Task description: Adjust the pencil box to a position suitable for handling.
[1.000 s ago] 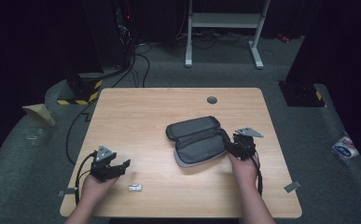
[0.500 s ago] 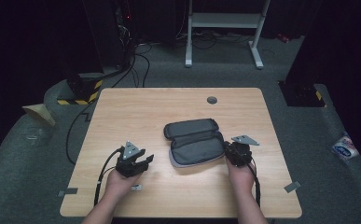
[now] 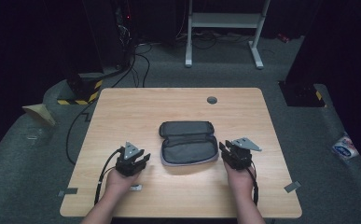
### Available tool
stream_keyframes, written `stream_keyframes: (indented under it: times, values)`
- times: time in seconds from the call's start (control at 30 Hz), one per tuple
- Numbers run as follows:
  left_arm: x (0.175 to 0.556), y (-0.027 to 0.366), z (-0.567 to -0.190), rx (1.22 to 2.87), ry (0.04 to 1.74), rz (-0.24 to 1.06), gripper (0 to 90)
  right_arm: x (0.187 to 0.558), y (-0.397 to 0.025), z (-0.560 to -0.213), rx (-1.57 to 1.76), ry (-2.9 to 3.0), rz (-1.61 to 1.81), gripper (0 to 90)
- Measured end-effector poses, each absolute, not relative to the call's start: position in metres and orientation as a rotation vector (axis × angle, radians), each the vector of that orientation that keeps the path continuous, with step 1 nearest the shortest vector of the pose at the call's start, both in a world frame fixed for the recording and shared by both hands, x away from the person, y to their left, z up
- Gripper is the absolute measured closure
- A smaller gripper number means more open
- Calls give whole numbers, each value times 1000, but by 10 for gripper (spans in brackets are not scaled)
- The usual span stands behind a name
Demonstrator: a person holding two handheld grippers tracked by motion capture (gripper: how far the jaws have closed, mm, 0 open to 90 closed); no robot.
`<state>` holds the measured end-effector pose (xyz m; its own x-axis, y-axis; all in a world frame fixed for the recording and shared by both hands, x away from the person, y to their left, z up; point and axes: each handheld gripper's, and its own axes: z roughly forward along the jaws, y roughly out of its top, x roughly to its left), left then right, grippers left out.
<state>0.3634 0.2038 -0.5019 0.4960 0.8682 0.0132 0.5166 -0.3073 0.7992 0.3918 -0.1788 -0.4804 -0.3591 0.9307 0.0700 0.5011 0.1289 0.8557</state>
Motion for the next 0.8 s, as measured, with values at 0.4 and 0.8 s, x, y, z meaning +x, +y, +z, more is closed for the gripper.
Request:
stream_keyframes:
  times: [0.4, 0.8]
  values:
    - [375, 183, -514, 2003, 1126, 515, 675, 426, -182, -512, 1502, 2018, 1013, 685]
    - [371, 190, -512, 2012, 1133, 480, 656, 422, -162, -515, 1453, 2068, 1030, 654]
